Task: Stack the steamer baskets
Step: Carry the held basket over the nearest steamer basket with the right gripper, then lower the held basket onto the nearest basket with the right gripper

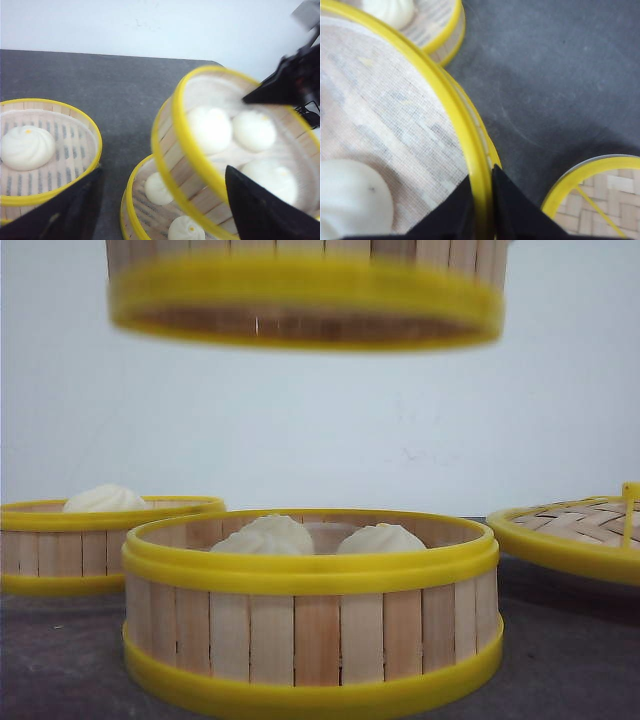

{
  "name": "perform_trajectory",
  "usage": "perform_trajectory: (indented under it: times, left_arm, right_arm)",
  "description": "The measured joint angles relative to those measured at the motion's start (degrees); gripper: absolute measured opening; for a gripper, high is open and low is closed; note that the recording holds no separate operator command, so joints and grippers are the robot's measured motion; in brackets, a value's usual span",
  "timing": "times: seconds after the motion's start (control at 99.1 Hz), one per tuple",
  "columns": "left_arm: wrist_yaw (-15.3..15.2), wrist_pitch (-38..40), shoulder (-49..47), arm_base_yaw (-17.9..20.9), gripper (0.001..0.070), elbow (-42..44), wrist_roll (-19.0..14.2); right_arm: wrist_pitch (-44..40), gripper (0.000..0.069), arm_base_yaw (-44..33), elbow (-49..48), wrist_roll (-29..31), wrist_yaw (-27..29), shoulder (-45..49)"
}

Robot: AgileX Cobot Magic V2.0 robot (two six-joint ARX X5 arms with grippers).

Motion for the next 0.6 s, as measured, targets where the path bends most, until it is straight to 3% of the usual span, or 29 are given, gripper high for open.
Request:
perform_trajectory:
  times: [0.242,0.596]
  left_arm:
    - [0.0,0.0,0.0,0.0,0.0468,0.0,0.0]
    - [0.0,0.0,0.0,0.0,0.0468,0.0,0.0]
  right_arm:
    - [7.4,0.0025,0.0,-8.2,0.7,0.1,1.0]
    - [9.9,0.0025,0.0,-9.4,1.3,0.1,5.7]
